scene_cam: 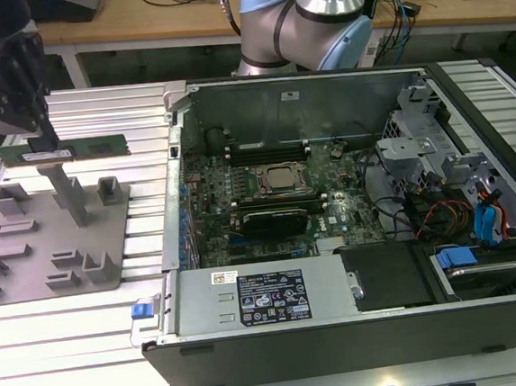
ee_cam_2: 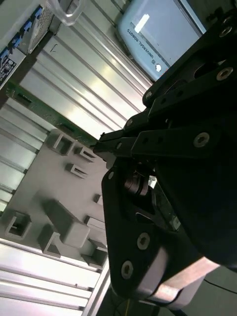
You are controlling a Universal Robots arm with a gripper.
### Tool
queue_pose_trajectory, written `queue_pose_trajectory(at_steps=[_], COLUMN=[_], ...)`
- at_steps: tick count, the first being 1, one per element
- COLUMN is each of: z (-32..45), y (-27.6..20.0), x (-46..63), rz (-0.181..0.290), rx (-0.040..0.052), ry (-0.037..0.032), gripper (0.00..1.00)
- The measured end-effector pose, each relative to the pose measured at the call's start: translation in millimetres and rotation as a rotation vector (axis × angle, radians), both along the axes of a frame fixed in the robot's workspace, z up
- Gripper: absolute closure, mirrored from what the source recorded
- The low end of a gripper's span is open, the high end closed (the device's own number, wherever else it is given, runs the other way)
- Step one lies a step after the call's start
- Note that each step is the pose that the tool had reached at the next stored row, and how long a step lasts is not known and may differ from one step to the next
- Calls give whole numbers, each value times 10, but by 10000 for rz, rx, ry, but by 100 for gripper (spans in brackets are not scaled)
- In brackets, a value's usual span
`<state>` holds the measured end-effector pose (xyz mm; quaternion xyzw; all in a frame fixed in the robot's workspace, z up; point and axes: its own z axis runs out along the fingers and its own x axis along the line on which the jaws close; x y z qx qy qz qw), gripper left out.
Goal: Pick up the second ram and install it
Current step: 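Pick up the second ram and move it above second insertion slot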
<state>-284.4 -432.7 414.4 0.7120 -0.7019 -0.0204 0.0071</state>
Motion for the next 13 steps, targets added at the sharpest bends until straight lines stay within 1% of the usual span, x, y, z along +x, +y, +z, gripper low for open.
queue_pose_trajectory(at_steps=[4, 6, 7, 9, 13], z=[0, 0, 0, 0, 0], y=[0, 0, 0, 0, 0], x=[247, 291, 351, 407, 629], rz=[0, 0, -1, 0, 0], rx=[0, 0, 1, 1, 1], ry=[0, 0, -1, 0, 0], gripper=[90, 90, 90, 90, 90])
